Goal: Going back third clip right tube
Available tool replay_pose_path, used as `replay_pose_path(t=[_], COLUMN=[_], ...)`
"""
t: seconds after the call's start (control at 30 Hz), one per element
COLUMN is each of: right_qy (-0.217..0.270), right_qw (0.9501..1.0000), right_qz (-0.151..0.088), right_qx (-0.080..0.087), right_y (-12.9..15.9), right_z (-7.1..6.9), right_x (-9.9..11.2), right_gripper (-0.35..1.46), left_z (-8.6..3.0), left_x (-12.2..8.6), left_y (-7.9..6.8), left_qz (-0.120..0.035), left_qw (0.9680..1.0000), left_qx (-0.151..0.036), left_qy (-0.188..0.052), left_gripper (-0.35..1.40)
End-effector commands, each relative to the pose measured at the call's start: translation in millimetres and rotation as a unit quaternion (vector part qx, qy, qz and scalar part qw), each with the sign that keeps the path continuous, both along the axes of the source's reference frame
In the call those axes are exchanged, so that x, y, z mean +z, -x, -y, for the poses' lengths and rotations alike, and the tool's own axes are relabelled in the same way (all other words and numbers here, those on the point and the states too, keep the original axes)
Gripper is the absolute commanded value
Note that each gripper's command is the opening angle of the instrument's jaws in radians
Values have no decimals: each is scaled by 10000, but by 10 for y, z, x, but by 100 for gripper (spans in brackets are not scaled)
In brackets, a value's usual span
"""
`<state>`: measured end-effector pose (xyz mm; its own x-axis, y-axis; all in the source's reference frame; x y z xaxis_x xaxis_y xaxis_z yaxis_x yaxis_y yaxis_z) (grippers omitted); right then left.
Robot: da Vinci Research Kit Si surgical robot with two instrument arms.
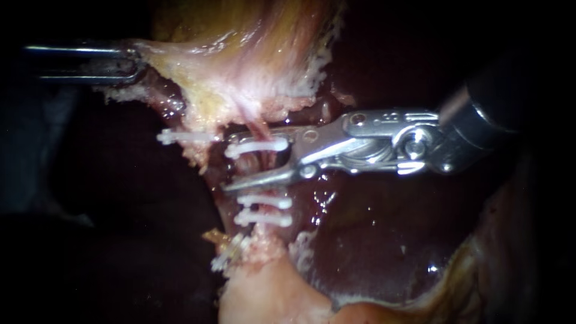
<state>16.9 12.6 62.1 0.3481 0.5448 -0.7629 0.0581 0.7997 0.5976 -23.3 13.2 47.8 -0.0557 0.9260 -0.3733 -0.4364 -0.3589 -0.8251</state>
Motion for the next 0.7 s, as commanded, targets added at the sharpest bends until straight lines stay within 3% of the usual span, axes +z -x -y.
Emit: replay_pose_path(t=[0.03, 0.47, 0.7], right_qy=[5, 76, 517], right_qw=[10000, 9999, 9985], right_qz=[-6, -51, -133], right_qx=[-6, -74, -157], right_y=[4, 25, 68], right_z=[0, 4, 2], right_x=[-1, -7, -25], right_gripper=[50, 50, 50], left_z=[0, 0, 0], left_x=[0, 0, 0], left_y=[0, 0, -1], left_qz=[1, 1, 2], left_qw=[10000, 10000, 10000], left_qx=[0, 0, 1], left_qy=[-1, 0, 0], left_gripper=[-35, -35, -35])
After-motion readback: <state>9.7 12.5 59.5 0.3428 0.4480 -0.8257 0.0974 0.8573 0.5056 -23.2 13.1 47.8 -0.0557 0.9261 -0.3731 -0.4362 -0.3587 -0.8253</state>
